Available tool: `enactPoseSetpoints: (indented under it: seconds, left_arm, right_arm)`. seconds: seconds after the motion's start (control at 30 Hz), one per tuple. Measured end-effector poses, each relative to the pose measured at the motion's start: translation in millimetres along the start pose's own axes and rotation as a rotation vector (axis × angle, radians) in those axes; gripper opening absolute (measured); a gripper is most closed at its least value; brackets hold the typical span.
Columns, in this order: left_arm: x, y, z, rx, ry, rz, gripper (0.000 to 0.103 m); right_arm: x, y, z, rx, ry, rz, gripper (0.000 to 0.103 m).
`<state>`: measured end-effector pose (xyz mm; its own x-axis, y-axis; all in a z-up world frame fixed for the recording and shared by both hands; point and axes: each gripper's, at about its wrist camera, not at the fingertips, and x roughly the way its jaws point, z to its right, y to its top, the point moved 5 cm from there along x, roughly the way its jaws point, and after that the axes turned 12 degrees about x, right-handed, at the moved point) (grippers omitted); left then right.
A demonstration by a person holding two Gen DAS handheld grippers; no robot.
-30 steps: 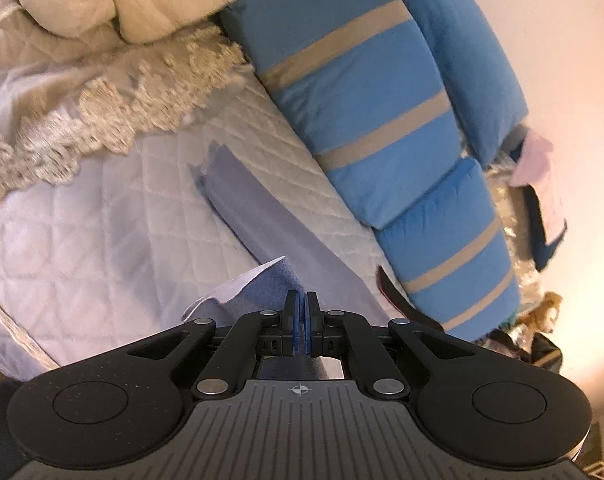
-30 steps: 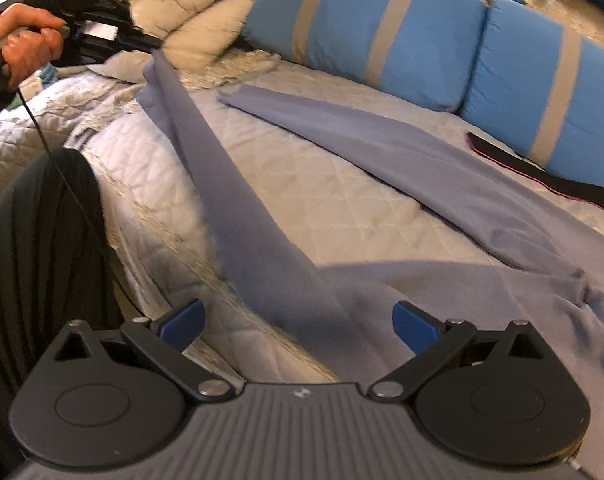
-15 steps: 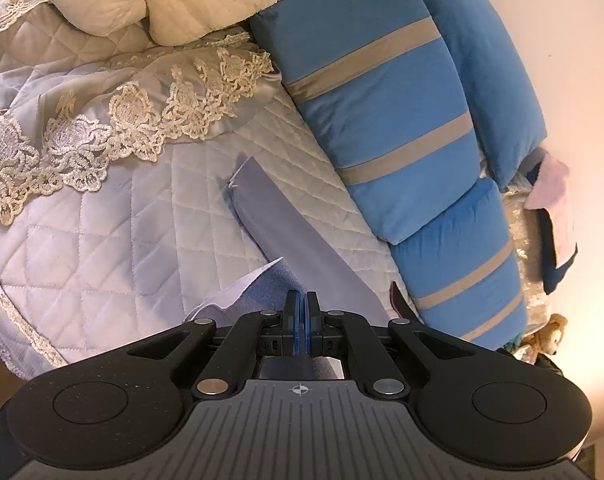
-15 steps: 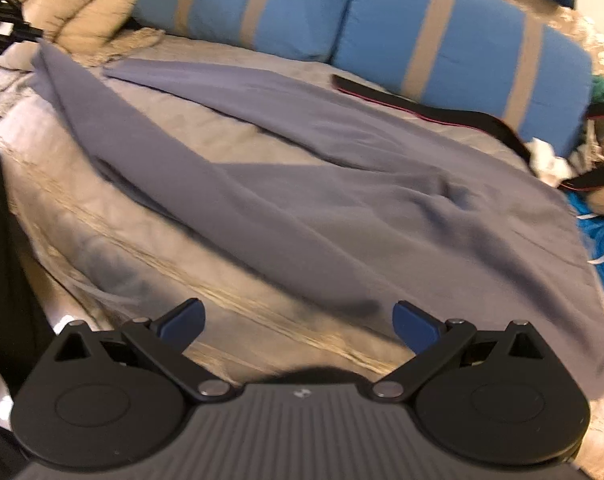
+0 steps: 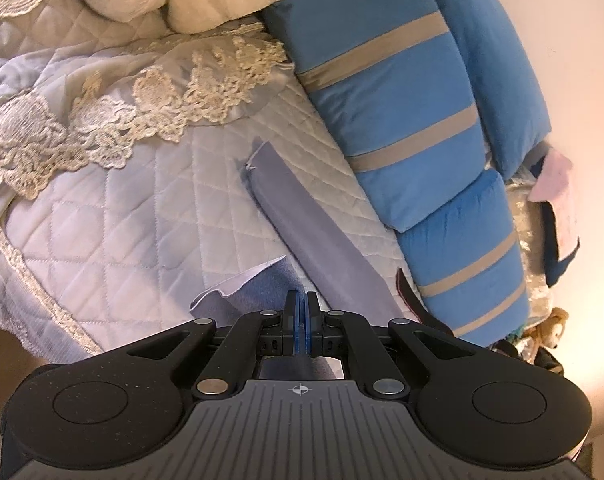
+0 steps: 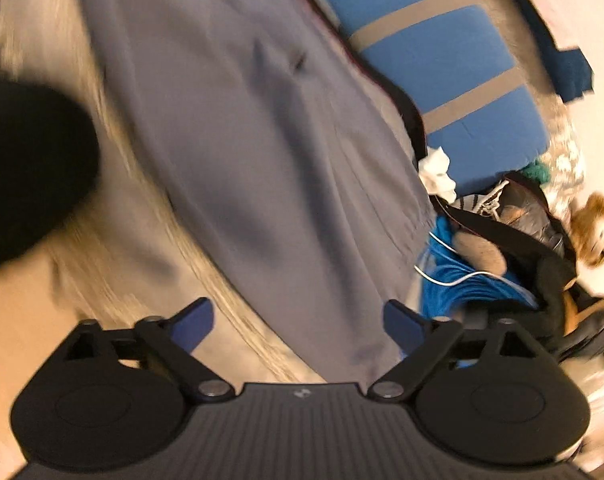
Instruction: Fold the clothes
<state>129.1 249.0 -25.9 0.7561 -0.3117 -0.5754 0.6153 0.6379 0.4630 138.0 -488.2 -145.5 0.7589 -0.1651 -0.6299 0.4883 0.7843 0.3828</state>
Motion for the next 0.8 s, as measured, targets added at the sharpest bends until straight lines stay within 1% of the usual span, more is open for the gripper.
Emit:
enactPoseSetpoints:
  seconds: [0.03, 0.1, 0.17, 0.2, 0.27, 0.3, 0.37, 0.43, 0.47, 0.5, 0.57, 0.6, 0.63, 0.8]
  left_arm:
    - [0.6, 0.1, -1.0, -0.005, 0.001, -0.001, 0.002]
    - [2.5, 1.8, -0.5, -0.008, 0.003, -0.002, 0.002]
    - [4.8, 4.2, 1.1, -0.007, 0.005, -0.003, 0.002]
    - [5.9, 5.3, 1.9, -0.006, 0.005, -0.004, 0.002]
    - [8.2, 7.7, 3.5, -0.005, 0.007, -0.005, 0.002]
    - [9.3, 8.9, 4.2, -0.005, 0.008, -0.005, 0.002]
    - [11.6, 11.3, 5.8, -0.004, 0.010, -0.007, 0.002]
    - [13.9, 13.6, 7.4, -0.003, 0.011, -0.008, 0.002]
    - [15.0, 14.8, 8.2, -0.002, 0.012, -0.008, 0.002]
    - [16.2, 16.0, 9.0, -0.002, 0.013, -0.009, 0.002]
    - [19.9, 22.6, 14.3, -0.001, 0.008, -0.009, 0.002]
    - [22.0, 26.7, 17.7, 0.000, 0.005, -0.009, 0.002]
    - [24.5, 31.4, 22.3, 0.003, 0.000, -0.008, 0.002]
    - [34.9, 68.6, 61.9, 0.071, -0.037, 0.033, 0.002]
  right_arm:
    - [6.6, -4.4, -2.3, -0.037, -0.005, -0.010, 0.085]
    - [15.7, -7.9, -5.9, -0.076, -0.014, -0.019, 0.074]
    - [22.9, -8.4, -9.2, -0.103, -0.018, -0.021, 0.072]
    - [24.2, -7.9, -10.8, -0.113, -0.022, -0.016, 0.066]
    - [26.0, -7.6, -12.8, -0.125, -0.025, -0.016, 0.060]
    - [25.9, -7.4, -13.3, -0.127, -0.025, -0.014, 0.051]
    - [25.7, -5.3, -12.0, -0.116, -0.023, -0.013, 0.040]
    - [25.1, -3.9, -11.3, -0.115, -0.021, -0.011, 0.036]
    - [25.4, -3.3, -10.9, -0.115, -0.013, -0.010, 0.025]
    - [25.2, -2.3, -9.7, -0.110, -0.010, -0.009, 0.018]
    - [24.6, 0.1, -4.4, -0.093, -0.004, -0.006, 0.013]
    - [23.4, 2.2, 0.6, -0.074, -0.008, 0.000, 0.008]
    - [22.2, 4.5, 6.5, -0.051, -0.013, 0.005, 0.007]
    - [16.3, 18.2, 38.9, 0.035, -0.053, 0.032, 0.006]
